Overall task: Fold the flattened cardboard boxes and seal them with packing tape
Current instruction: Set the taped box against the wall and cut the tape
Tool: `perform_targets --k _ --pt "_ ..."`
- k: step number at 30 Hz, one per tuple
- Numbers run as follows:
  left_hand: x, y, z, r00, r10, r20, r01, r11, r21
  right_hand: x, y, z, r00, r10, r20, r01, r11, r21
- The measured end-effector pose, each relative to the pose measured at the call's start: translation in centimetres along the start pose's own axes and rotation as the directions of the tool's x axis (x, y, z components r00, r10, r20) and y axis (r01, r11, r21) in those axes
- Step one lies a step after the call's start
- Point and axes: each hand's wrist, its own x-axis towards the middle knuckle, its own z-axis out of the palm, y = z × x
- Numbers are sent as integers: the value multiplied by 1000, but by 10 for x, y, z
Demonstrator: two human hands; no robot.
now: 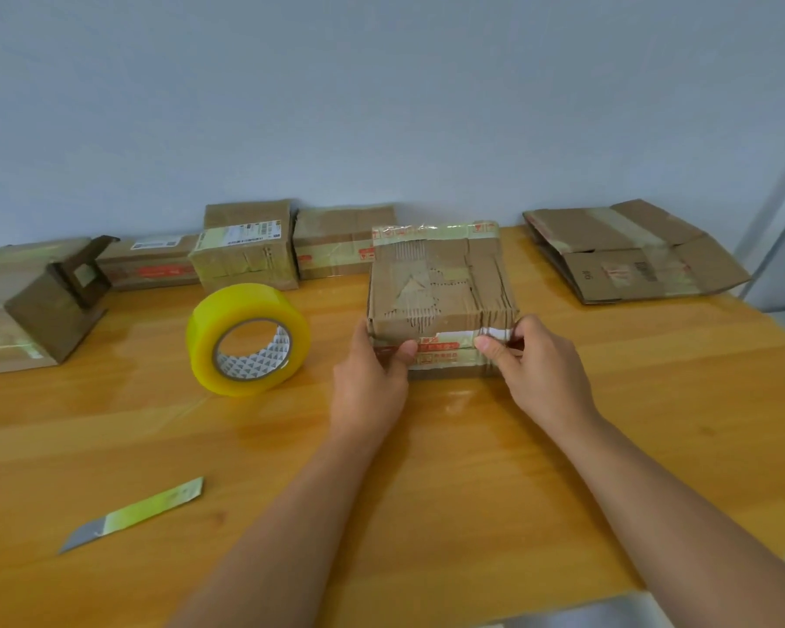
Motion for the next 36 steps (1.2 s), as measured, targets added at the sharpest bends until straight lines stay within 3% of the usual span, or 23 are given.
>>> perform_targets --k 3,7,15,19,23,28,36 --pt "-7 6 3 1000 -26 12 25 999 43 0 -8 6 997 79 6 -79 997 -12" --pt "-6 13 8 999 -40 -36 44 990 134 0 -13 13 998 61 -35 -64 994 -94" --pt "2 4 3 998 -61 -28 58 995 -79 0 1 9 999 -45 29 44 999 17" --pt "3 -4 1 998 -50 -30 49 998 -34 0 5 6 993 -108 45 107 994 23" --pt "-1 1 -5 991 45 -124 -49 998 -25 0 2 4 986 -153 -74 156 987 38" --pt "-7 25 -19 931 260 -255 -258 965 45 1 -10 -10 933 -196 -303 247 959 138" --pt "12 44 -111 847 385 -367 -383 920 82 28 -108 -31 893 -247 -377 355 900 253"
